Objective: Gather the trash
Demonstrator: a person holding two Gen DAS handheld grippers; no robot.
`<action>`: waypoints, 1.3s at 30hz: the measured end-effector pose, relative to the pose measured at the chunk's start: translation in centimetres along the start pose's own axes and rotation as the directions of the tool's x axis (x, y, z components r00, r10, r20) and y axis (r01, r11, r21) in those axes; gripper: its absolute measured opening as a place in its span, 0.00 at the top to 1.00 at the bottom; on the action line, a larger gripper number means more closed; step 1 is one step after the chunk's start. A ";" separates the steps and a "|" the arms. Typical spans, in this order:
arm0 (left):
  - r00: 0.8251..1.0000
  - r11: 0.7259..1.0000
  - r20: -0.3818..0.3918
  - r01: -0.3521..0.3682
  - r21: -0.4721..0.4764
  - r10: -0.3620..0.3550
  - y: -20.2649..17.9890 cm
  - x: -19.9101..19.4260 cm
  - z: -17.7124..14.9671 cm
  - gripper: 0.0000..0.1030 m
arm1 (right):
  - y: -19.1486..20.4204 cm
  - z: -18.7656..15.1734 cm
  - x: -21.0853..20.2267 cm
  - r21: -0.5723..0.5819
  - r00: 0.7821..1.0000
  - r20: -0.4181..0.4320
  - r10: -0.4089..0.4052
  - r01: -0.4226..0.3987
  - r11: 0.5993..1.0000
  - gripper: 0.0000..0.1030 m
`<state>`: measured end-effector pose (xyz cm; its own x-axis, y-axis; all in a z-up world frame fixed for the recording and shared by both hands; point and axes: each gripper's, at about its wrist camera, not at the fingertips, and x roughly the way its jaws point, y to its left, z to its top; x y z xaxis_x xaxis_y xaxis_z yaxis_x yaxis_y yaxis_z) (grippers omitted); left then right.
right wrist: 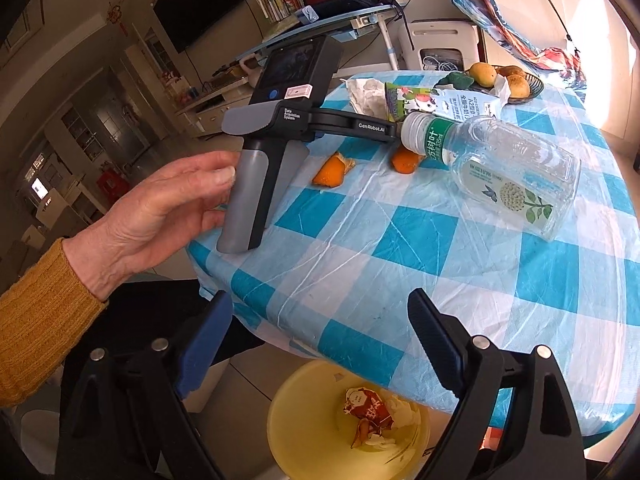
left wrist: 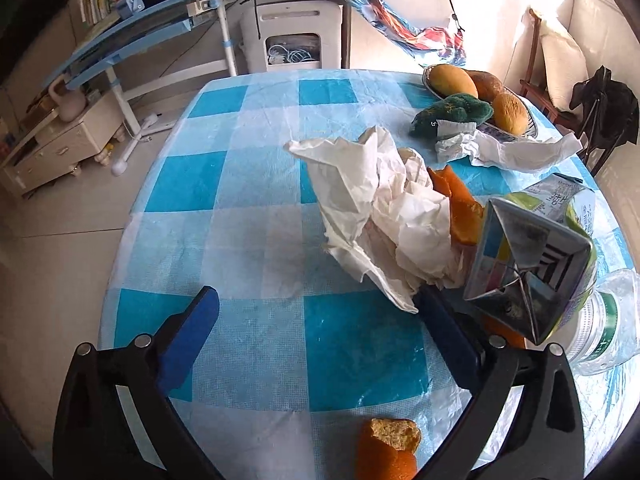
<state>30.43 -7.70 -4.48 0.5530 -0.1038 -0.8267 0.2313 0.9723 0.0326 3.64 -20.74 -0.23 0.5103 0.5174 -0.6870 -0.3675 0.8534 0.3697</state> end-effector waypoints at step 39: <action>1.000 1.000 -0.001 0.001 -0.001 -0.001 -0.1 0.0 0.0 0.06 | 3.1 -2.8 0.9 -0.067 0.996 -0.064 -0.062 0.057 0.996 0.15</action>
<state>30.37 -7.80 -4.47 0.5523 -0.1045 -0.8270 0.2311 0.9724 0.0314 0.81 -17.83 -1.41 0.4813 0.4585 -0.7471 -0.3892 0.8755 0.2865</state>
